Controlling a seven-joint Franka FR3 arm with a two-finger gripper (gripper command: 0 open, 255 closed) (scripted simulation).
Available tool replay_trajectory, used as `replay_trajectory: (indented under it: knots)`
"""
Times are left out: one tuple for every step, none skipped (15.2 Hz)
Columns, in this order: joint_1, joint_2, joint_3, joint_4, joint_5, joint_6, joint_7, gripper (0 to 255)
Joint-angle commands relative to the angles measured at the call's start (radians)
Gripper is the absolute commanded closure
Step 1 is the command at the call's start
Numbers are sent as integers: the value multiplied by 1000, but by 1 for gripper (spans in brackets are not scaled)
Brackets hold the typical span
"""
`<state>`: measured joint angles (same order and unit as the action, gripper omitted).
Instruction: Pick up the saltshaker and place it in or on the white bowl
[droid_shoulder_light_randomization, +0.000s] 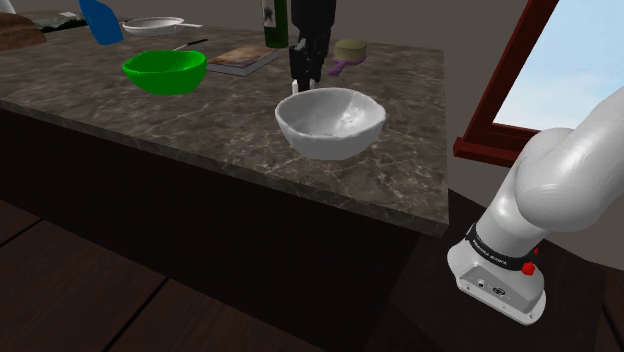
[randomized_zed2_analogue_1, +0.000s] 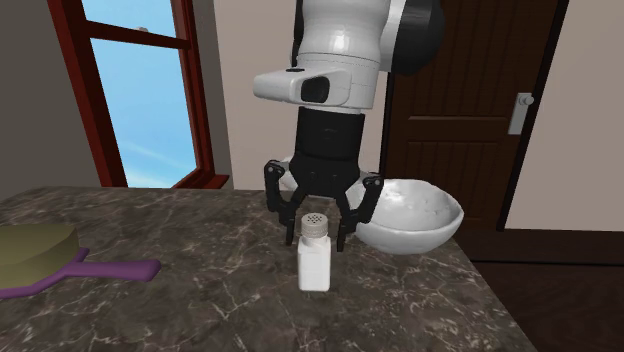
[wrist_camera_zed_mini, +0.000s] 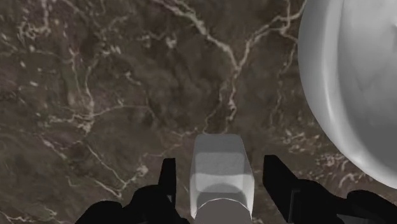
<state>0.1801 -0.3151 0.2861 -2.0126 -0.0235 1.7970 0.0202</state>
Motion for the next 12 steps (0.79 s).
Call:
replay_trajectory:
  knots:
    - [0, 0, 0, 0, 0, 0, 0, 255]
    - [0, 0, 0, 0, 0, 0, 0, 255]
    - [0, 0, 0, 0, 0, 0, 0, 255]
    - [0, 0, 0, 0, 0, 0, 0, 255]
    - [0, 0, 0, 1, 0, 0, 0, 255]
    - [0, 0, 0, 0, 0, 0, 0, 255]
    - [0, 0, 0, 0, 0, 0, 0, 255]
    - [0, 0, 0, 1, 0, 0, 0, 255]
    - [0, 0, 0, 0, 0, 0, 0, 255]
    - [0, 1, 0, 14, 0, -13, -1, 255]
    - [-1, 3, -1, 29, -1, -27, -2, 255]
    - [-1, 5, -1, 44, -1, -40, -3, 255]
